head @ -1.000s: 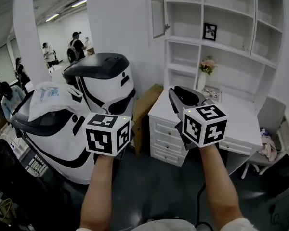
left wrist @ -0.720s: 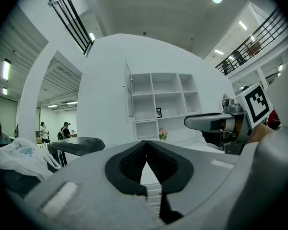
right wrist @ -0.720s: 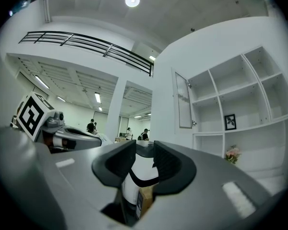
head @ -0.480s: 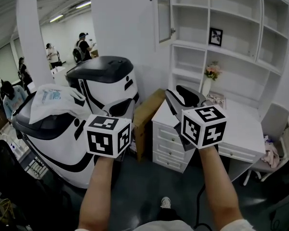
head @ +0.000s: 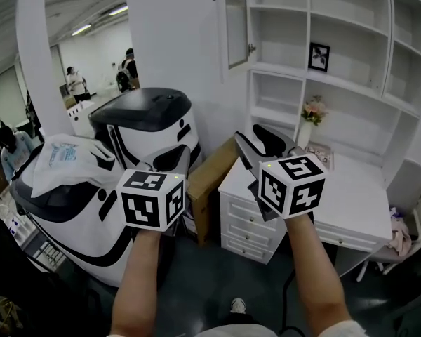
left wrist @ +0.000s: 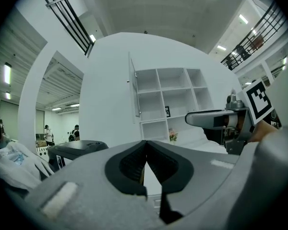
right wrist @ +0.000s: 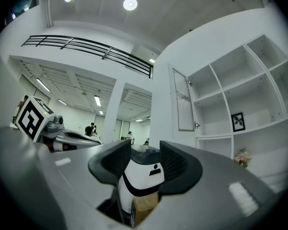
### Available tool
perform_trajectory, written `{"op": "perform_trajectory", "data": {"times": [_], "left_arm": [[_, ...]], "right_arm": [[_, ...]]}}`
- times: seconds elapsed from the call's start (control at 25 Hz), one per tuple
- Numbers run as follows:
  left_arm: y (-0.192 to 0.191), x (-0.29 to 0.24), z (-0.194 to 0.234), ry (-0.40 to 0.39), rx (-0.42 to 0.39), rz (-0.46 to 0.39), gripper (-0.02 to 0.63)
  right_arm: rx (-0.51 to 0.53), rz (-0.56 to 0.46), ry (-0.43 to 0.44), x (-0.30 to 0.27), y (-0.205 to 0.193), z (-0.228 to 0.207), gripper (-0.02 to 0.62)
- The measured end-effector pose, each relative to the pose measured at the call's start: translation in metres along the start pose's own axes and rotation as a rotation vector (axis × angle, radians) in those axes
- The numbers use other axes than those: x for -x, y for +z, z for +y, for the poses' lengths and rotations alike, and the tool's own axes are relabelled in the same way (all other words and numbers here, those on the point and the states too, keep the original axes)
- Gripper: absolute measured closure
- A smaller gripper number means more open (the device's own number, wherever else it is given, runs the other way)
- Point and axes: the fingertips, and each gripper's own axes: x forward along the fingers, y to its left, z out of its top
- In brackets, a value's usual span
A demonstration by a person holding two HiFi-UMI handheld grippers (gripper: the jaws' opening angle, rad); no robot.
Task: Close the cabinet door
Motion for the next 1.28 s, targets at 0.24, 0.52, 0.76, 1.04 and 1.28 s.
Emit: {"op": "perform_trajectory", "data": {"times": [0.24,0.52,0.76,1.04,1.28], "left_arm": [[0.005,-0.054,0.016,0.021,0.016,0.001,0.607],[0.006,-0.107,0.031,0.045,0.027,0.018,0.607],[0.007,-0.141,0.040,0.079,0.023,0.039,0.609],[0.010,-0.168,0.049,0.101,0.021,0.050,0.609],[0.007,-0.185,0.060,0.106,0.016,0.053,0.611]], "right_arm": [[0.002,-0.001,0.021,-0.043,-0.003,-0.038,0.407],[-0.005,-0.015,0.055,-0.086,-0.003,-0.073,0.397],[-0.014,-0.022,0.082,-0.115,-0.003,-0.098,0.388],[-0.021,-0.030,0.108,-0.142,-0.005,-0.119,0.383],[-0.025,-0.032,0.118,-0.163,-0.010,-0.127,0.377]]}}
